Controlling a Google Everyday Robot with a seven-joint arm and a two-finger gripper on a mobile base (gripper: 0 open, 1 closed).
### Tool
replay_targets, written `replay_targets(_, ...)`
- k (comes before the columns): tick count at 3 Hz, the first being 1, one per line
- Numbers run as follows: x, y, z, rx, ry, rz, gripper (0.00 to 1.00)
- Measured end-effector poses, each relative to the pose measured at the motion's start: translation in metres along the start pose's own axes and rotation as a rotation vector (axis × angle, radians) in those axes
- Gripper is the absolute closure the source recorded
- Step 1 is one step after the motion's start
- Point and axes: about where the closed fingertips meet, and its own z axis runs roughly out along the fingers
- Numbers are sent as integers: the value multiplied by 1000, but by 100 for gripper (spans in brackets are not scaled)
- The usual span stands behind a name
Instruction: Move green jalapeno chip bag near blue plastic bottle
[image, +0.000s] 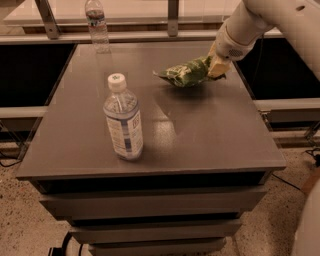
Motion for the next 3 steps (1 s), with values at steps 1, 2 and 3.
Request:
replay_targets(1,-3,23,-35,11,12,42,100)
replay_targets(2,-11,56,-61,32,13,99,100)
replay_targets(3,-26,89,-71,65,9,111,100)
